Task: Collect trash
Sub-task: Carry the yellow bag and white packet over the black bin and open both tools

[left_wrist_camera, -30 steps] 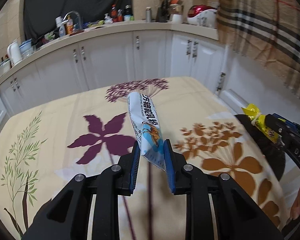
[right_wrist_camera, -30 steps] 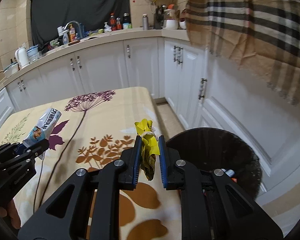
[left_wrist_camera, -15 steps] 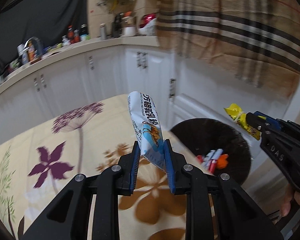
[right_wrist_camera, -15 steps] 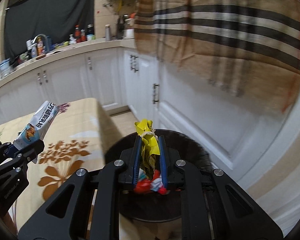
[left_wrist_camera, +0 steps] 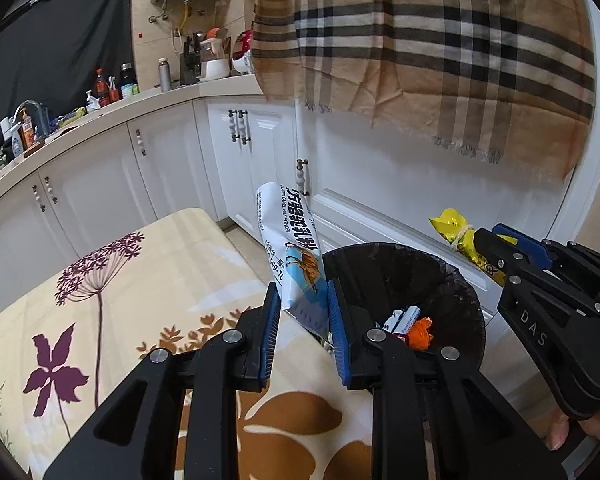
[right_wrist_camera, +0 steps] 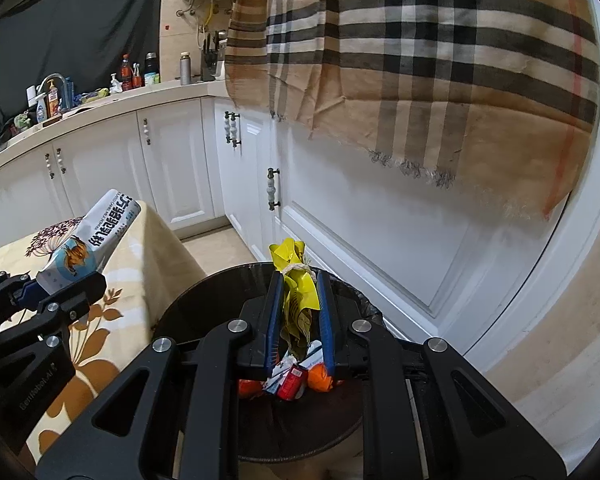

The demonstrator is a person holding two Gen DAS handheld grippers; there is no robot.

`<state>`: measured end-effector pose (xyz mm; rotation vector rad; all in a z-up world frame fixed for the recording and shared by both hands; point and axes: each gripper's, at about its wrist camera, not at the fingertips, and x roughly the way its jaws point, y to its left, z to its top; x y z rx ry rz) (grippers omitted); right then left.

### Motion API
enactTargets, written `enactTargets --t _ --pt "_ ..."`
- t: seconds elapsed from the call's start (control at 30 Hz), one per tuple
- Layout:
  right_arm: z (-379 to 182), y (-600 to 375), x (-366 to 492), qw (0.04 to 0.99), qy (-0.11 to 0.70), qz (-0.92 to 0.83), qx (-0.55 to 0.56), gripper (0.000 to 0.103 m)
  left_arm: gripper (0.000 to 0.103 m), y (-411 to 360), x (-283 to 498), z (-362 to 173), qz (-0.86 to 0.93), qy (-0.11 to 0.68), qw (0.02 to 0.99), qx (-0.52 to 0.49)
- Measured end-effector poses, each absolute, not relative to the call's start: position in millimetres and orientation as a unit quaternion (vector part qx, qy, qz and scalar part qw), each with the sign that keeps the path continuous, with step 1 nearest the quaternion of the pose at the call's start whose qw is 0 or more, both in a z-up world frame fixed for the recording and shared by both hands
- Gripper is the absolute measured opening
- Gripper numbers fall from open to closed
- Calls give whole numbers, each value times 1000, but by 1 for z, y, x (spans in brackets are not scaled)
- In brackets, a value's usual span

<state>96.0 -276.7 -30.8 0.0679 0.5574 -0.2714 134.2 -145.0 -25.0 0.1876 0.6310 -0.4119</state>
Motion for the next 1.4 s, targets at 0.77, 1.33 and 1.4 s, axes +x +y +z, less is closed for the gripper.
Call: enactTargets --t 0.77,1.33,1.4 --pt "-52 -298 127 945 289 -148 43 27 33 -175 175 -43 -199 319 923 89" --pt "-28 -282 98 952 263 -154 31 40 63 -148 141 -19 -191 275 940 70" --pt "-24 -278 90 953 258 -153 30 41 67 -142 133 -15 -184 265 944 71"
